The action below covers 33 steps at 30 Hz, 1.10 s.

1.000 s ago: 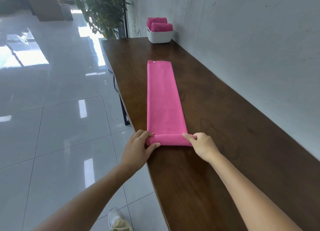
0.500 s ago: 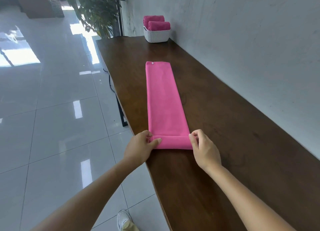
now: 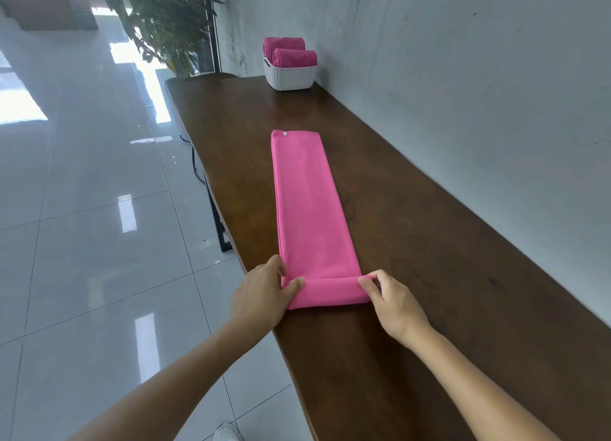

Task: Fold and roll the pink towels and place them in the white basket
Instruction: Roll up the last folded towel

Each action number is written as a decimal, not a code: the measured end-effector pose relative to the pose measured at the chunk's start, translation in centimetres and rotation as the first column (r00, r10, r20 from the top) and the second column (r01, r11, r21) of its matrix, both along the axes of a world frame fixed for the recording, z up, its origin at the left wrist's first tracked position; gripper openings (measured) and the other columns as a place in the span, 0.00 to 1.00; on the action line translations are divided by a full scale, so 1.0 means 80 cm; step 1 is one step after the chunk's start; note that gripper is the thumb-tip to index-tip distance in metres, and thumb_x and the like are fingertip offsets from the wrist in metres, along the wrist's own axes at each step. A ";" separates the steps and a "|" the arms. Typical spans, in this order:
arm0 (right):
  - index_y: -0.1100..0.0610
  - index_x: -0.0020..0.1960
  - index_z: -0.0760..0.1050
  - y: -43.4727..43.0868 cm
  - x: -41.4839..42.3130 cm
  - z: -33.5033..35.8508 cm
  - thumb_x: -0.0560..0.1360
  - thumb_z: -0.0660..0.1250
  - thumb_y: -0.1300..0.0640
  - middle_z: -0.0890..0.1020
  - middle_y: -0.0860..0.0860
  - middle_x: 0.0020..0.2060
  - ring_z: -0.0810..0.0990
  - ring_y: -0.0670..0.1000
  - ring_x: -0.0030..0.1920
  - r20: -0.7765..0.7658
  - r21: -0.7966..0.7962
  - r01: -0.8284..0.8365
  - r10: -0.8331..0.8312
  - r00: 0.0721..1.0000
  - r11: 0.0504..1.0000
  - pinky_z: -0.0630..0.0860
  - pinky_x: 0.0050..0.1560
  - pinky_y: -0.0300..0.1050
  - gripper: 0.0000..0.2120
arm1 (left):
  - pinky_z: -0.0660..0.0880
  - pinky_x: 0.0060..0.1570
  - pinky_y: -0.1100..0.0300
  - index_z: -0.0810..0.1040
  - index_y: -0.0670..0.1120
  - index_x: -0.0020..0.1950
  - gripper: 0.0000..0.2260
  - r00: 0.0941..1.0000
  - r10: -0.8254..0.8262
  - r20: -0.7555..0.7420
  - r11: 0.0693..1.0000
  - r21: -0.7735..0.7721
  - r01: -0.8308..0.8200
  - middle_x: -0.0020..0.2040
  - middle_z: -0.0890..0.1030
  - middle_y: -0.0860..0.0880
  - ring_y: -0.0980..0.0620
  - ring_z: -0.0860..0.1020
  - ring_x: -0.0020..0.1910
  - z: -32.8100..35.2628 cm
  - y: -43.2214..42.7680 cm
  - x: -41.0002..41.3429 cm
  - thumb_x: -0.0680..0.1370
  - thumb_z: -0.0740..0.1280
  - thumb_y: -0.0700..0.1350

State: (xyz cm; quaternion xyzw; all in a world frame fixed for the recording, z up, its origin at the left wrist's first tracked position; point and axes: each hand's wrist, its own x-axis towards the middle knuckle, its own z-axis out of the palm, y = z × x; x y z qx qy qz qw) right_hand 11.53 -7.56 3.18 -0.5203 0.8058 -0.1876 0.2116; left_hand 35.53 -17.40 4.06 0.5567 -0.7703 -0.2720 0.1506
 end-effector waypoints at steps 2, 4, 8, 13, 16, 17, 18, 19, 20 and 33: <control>0.51 0.62 0.73 -0.011 -0.003 0.004 0.78 0.50 0.30 0.80 0.46 0.54 0.79 0.47 0.51 0.031 0.065 0.039 -0.041 0.999 0.997 0.73 0.40 0.39 0.29 | 0.76 0.40 0.62 0.72 0.55 0.52 0.12 0.999 -0.052 0.001 0.991 -0.126 0.052 0.47 0.73 0.57 0.57 0.75 0.42 -0.002 0.000 0.000 0.79 0.65 0.62; 0.50 0.58 0.73 -0.020 -0.007 0.010 0.77 0.51 0.28 0.81 0.46 0.47 0.81 0.47 0.44 0.047 0.125 0.066 -0.072 0.996 0.990 0.75 0.39 0.42 0.29 | 0.73 0.41 0.63 0.73 0.55 0.52 0.08 0.994 -0.107 -0.027 0.978 -0.182 0.100 0.48 0.71 0.57 0.56 0.74 0.44 -0.005 -0.005 0.002 0.81 0.64 0.58; 0.52 0.48 0.75 -0.040 -0.014 0.015 0.76 0.53 0.27 0.83 0.49 0.35 0.82 0.49 0.31 0.078 0.201 0.099 -0.117 0.990 0.975 0.82 0.41 0.50 0.29 | 0.73 0.46 0.64 0.77 0.57 0.52 0.05 0.968 -0.217 -0.123 0.967 -0.163 0.196 0.49 0.74 0.59 0.58 0.74 0.47 -0.012 -0.018 0.009 0.82 0.64 0.56; 0.60 0.41 0.75 -0.064 -0.016 0.018 0.73 0.53 0.25 0.84 0.52 0.32 0.83 0.50 0.28 0.015 0.226 0.135 -0.142 0.990 0.965 0.82 0.43 0.52 0.37 | 0.76 0.54 0.64 0.74 0.60 0.62 0.21 0.939 -0.336 -0.072 0.941 -0.052 0.333 0.55 0.74 0.62 0.60 0.73 0.54 -0.015 -0.038 0.021 0.75 0.64 0.70; 0.55 0.41 0.72 -0.070 -0.013 0.018 0.75 0.54 0.26 0.83 0.51 0.35 0.82 0.48 0.32 -0.053 0.159 0.161 -0.154 0.987 0.974 0.80 0.40 0.49 0.31 | 0.74 0.51 0.66 0.73 0.60 0.59 0.19 0.938 -0.342 -0.057 0.939 -0.037 0.341 0.52 0.76 0.62 0.60 0.73 0.52 -0.009 -0.052 0.020 0.76 0.64 0.70; 0.52 0.43 0.73 -0.071 -0.011 0.018 0.75 0.55 0.27 0.82 0.48 0.38 0.81 0.46 0.36 -0.054 0.118 0.165 -0.160 0.986 0.979 0.79 0.39 0.46 0.28 | 0.73 0.50 0.66 0.73 0.60 0.57 0.17 0.938 -0.341 -0.061 0.940 -0.033 0.340 0.51 0.76 0.62 0.60 0.73 0.51 -0.006 -0.056 0.019 0.76 0.64 0.69; 0.50 0.46 0.74 -0.071 -0.009 0.018 0.76 0.56 0.28 0.81 0.45 0.41 0.80 0.44 0.40 -0.056 0.072 0.160 -0.156 0.986 0.985 0.77 0.39 0.42 0.25 | 0.73 0.49 0.67 0.72 0.60 0.55 0.15 0.938 -0.340 -0.066 0.940 -0.022 0.339 0.50 0.76 0.62 0.59 0.74 0.50 -0.004 -0.060 0.018 0.77 0.64 0.68; 0.48 0.49 0.74 -0.071 -0.006 0.019 0.77 0.56 0.30 0.80 0.43 0.44 0.79 0.42 0.43 -0.064 0.023 0.139 -0.138 0.988 0.990 0.75 0.39 0.39 0.22 | 0.74 0.47 0.66 0.72 0.59 0.55 0.15 0.939 -0.336 -0.073 0.942 -0.005 0.337 0.50 0.77 0.61 0.59 0.75 0.48 -0.002 -0.063 0.017 0.77 0.64 0.67; 0.47 0.50 0.73 -0.071 -0.004 0.020 0.78 0.55 0.32 0.79 0.41 0.45 0.78 0.41 0.44 -0.077 -0.023 0.110 -0.111 0.991 0.994 0.73 0.40 0.36 0.20 | 0.75 0.46 0.66 0.71 0.59 0.54 0.14 0.941 -0.330 -0.078 0.943 0.016 0.332 0.49 0.78 0.60 0.59 0.76 0.47 -0.001 -0.066 0.016 0.78 0.63 0.67; 0.42 0.52 0.74 -0.059 0.014 -0.007 0.75 0.58 0.26 0.79 0.39 0.50 0.78 0.41 0.51 0.108 -0.246 0.115 -0.090 0.990 0.962 0.78 0.51 0.42 0.21 | 0.82 0.40 0.58 0.73 0.54 0.49 0.18 0.978 -0.177 -0.109 0.965 0.174 0.194 0.43 0.80 0.57 0.58 0.80 0.40 0.001 -0.100 0.011 0.75 0.67 0.68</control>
